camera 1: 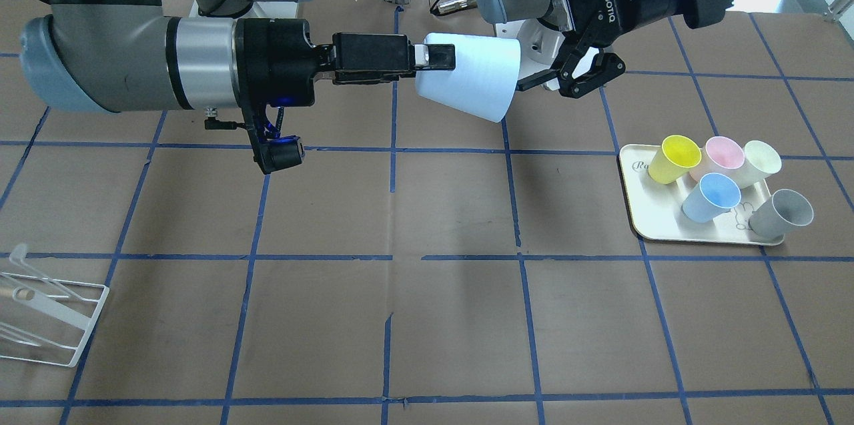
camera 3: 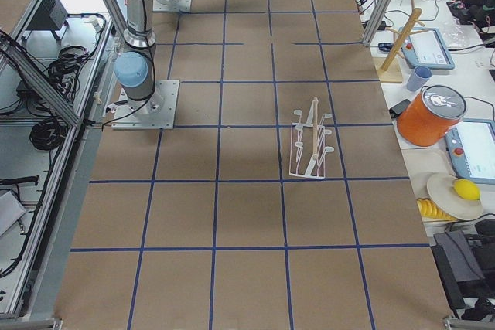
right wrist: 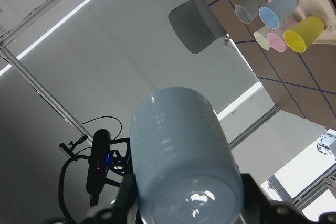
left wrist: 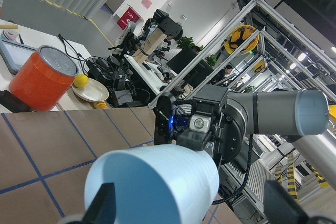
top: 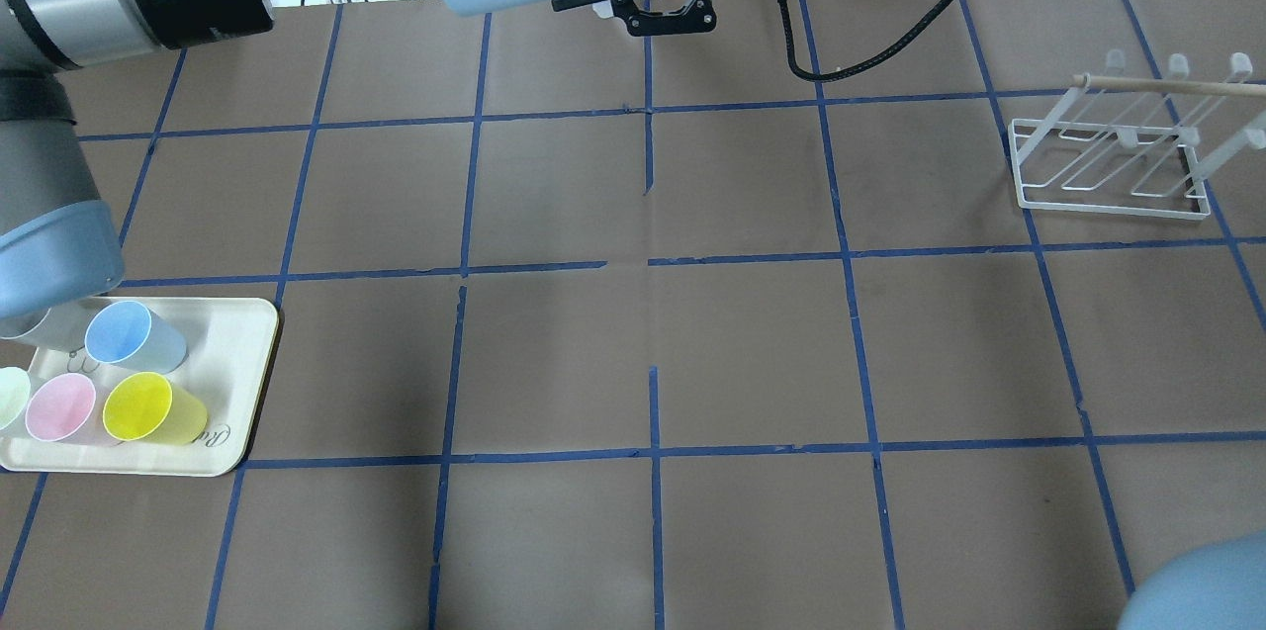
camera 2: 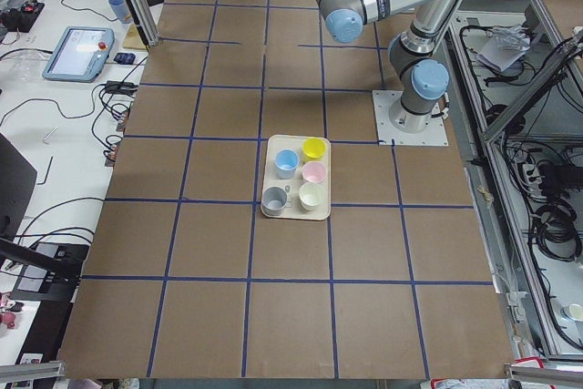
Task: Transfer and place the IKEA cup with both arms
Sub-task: 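Close the left gripper on the cup held by the right gripper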
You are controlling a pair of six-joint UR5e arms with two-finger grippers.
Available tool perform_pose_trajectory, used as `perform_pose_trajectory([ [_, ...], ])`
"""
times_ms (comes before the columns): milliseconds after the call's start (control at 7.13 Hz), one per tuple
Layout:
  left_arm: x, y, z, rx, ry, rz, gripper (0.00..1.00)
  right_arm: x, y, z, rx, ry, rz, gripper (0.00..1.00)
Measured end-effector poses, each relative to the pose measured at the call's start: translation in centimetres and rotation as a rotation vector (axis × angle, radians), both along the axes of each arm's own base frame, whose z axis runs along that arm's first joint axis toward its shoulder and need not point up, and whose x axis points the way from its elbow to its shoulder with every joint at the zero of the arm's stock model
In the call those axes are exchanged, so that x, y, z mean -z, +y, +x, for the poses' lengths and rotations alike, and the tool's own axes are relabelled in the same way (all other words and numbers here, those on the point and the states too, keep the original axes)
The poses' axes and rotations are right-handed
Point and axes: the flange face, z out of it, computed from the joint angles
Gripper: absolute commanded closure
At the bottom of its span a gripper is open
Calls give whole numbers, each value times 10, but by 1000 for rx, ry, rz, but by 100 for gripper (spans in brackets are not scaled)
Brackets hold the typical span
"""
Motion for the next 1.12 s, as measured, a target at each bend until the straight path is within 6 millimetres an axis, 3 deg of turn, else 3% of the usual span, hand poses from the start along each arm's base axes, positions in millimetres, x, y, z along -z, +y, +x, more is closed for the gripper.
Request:
perform_pose_trajectory([
  [561, 5, 5, -30, 54, 2, 38, 1, 0, 0, 0, 0, 0, 1, 62],
  [701, 5, 5, -32, 56, 7, 53, 17, 0, 0, 1, -1, 0, 2, 62],
  [841, 4, 6, -33, 56, 8, 53, 69, 1, 1, 1, -1, 0, 3, 62],
  [1122, 0, 6, -31, 22, -39, 6, 70, 1, 1, 1, -1, 0, 3, 62],
])
